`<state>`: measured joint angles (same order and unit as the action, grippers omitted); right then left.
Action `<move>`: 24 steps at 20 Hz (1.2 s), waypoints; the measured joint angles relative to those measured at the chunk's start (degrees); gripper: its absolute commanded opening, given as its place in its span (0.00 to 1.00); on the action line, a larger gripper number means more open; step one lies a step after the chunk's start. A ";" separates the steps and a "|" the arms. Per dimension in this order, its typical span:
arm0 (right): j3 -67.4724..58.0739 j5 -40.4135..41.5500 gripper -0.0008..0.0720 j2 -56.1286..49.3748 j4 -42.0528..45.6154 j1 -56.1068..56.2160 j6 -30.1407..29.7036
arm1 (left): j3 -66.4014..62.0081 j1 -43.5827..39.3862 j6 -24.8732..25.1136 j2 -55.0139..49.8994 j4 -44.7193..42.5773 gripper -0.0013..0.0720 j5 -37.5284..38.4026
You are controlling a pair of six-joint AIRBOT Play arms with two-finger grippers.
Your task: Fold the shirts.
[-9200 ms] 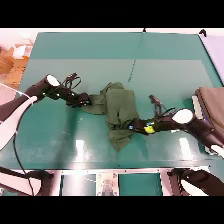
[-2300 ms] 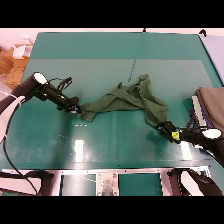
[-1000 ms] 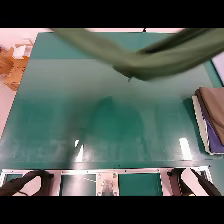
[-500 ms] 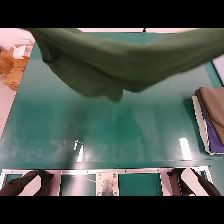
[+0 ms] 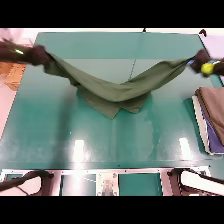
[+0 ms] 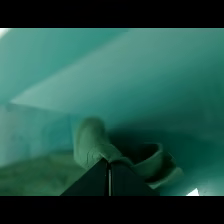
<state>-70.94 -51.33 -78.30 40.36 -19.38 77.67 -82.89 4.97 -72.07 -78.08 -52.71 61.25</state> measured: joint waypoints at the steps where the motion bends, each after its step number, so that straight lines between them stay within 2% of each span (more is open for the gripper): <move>1: -0.17 0.87 0.03 -3.72 0.24 0.66 -0.22 | 0.70 -0.42 0.48 -3.52 0.24 0.05 -1.79; 2: -0.70 1.66 0.12 -7.21 0.31 1.16 -0.35 | 1.16 -0.66 0.72 -6.40 0.46 0.05 -3.45; 3: -1.27 2.01 0.40 -9.81 0.33 1.51 -0.44 | 1.49 -0.90 0.96 -8.92 0.57 0.05 -4.61; 4: -1.86 2.25 0.60 -11.89 0.42 1.79 -0.63 | 1.70 -1.11 1.14 -10.91 0.90 0.05 -5.79; 7: -4.61 -0.07 0.57 -14.84 0.81 1.03 -1.90 | 2.08 -1.33 1.46 -14.49 1.05 0.05 -7.54; 9: -6.29 -5.01 0.51 -14.93 0.79 -0.17 -3.34 | 2.21 -1.44 1.51 -15.58 0.94 0.05 -8.11; 10: -6.36 -8.22 0.51 -14.47 1.03 -0.52 -4.39 | 2.25 -1.46 1.55 -15.93 0.79 0.05 -8.22; 11: -5.57 -10.78 0.53 -13.73 1.01 -0.57 -5.38 | 2.25 -1.49 1.57 -16.13 0.76 0.05 -8.31; 13: -1.27 -14.71 0.63 -11.72 0.98 0.74 -7.80 | 2.27 -1.49 1.62 -16.50 0.66 0.05 -8.35; 14: 1.97 -15.47 0.64 -10.84 0.98 2.08 -9.05 | 2.27 -1.49 1.64 -16.57 0.59 0.05 -8.33; 16: 8.13 -14.40 0.69 -9.97 0.70 5.49 -11.06 | 2.27 -1.53 1.64 -16.70 0.52 0.05 -8.13; 24: 16.28 -5.03 0.68 -12.07 -2.27 18.29 -13.62 | 2.27 -1.53 1.64 -16.76 0.46 0.05 -6.71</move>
<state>-54.65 -56.36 -90.37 38.09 -1.08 64.05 -80.62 3.44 -70.43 -94.85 -52.25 54.54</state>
